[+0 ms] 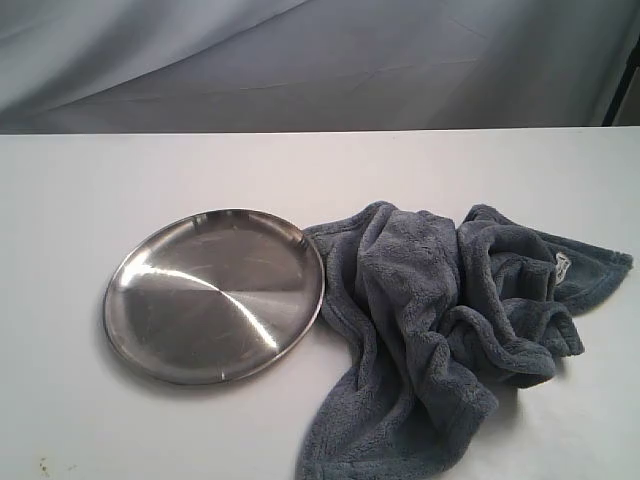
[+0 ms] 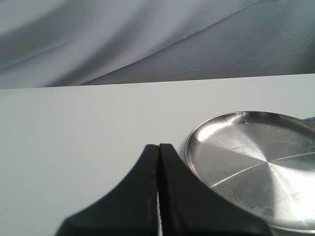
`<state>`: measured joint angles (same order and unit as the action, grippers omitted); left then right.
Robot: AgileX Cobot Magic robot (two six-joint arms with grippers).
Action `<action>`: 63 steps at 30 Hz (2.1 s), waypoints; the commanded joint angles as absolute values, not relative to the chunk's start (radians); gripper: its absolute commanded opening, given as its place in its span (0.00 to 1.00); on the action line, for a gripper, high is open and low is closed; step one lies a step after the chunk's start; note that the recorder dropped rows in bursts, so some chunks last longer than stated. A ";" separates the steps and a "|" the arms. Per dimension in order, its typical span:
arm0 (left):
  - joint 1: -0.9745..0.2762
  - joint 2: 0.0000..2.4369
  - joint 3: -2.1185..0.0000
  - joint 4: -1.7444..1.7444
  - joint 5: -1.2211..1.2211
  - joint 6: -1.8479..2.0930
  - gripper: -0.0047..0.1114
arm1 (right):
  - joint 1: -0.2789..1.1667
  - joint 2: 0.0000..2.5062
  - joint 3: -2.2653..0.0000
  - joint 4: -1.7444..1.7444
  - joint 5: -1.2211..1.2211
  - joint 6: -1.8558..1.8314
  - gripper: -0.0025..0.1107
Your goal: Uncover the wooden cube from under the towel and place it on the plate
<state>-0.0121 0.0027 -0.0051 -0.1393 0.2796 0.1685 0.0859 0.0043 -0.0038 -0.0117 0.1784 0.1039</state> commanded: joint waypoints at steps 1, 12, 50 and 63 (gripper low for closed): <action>-0.018 0.000 0.000 -0.136 0.267 0.162 0.04 | 0.080 0.000 0.000 -0.005 0.162 0.106 0.09; -0.018 0.000 0.000 -0.136 0.267 0.162 0.04 | 0.080 0.000 0.000 -0.005 0.162 0.106 0.09; -0.018 0.000 -0.040 -0.403 -0.055 -0.067 0.04 | 0.080 0.000 0.000 -0.005 0.162 0.106 0.09; -0.018 0.358 -0.588 -0.140 0.630 0.119 0.04 | 0.080 0.000 0.000 -0.005 0.162 0.106 0.09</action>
<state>-0.0121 0.2741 -0.5028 -0.1565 0.4819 0.0296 0.0859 0.0043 -0.0038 -0.0098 0.1784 0.1039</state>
